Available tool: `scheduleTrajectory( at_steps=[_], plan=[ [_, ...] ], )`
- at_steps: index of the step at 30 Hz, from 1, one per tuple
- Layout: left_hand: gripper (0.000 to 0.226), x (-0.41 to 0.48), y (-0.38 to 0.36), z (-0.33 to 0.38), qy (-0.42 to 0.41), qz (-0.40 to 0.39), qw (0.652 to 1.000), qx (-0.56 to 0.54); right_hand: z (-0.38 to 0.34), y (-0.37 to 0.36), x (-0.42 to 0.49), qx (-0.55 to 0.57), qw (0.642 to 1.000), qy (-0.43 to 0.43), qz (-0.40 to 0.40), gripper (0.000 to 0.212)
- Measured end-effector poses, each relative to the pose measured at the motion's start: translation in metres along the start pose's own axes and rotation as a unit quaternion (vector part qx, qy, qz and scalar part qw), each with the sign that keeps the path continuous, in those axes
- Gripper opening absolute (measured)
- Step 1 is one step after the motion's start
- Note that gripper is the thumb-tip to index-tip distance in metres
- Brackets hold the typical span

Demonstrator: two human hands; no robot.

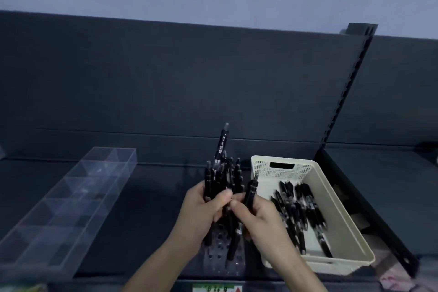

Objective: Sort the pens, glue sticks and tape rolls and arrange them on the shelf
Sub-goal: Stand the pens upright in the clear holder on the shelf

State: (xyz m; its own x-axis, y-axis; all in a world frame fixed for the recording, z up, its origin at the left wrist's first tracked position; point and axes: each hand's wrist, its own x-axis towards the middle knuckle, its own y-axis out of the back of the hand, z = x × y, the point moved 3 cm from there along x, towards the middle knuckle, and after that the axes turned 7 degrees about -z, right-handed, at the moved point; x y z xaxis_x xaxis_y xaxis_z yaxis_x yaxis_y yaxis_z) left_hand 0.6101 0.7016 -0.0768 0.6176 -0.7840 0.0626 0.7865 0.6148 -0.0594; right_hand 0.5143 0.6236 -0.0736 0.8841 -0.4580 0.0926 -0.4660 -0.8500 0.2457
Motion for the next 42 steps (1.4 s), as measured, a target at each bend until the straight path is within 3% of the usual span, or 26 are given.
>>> scheduleTrajectory(
  at_steps=[2, 6, 9, 14, 24, 26, 31, 42],
  plan=[
    [0.01, -0.005, 0.022, -0.004, 0.0, 0.029, 1.0, -0.002, 0.005, -0.008, 0.006, -0.001, 1.0, -0.024, 0.001, 0.021],
    [0.02, -0.019, 0.059, -0.017, 0.014, 0.062, 0.998, 0.031, 0.014, -0.018, 0.011, 0.016, 0.996, -0.089, -0.008, 0.011],
    [0.021, -0.026, 0.073, -0.028, 0.031, 0.063, 0.996, 0.051, 0.014, -0.019, 0.014, 0.019, 0.994, -0.104, 0.041, 0.015],
    [0.022, -0.031, 0.082, -0.042, 0.053, 0.059, 0.995, 0.062, 0.006, -0.018, 0.018, -0.215, 0.97, -0.059, 0.101, 0.017],
    [0.023, -0.032, 0.084, -0.055, 0.061, 0.044, 0.993, 0.088, 0.046, -0.047, 0.028, -0.391, 0.911, -0.123, 0.05, 0.025],
    [0.022, -0.031, 0.084, -0.057, 0.065, 0.044, 0.993, 0.086, 0.049, -0.053, 0.027, -0.395, 0.909, -0.12, 0.063, 0.016],
    [0.018, -0.034, 0.085, -0.06, 0.073, 0.046, 0.992, 0.087, 0.06, -0.057, 0.019, -0.317, 0.931, -0.115, 0.138, 0.021],
    [0.015, -0.038, 0.077, -0.062, 0.078, 0.035, 0.993, 0.08, 0.067, -0.061, 0.02, -0.331, 0.925, -0.115, 0.147, 0.019]
  ],
)
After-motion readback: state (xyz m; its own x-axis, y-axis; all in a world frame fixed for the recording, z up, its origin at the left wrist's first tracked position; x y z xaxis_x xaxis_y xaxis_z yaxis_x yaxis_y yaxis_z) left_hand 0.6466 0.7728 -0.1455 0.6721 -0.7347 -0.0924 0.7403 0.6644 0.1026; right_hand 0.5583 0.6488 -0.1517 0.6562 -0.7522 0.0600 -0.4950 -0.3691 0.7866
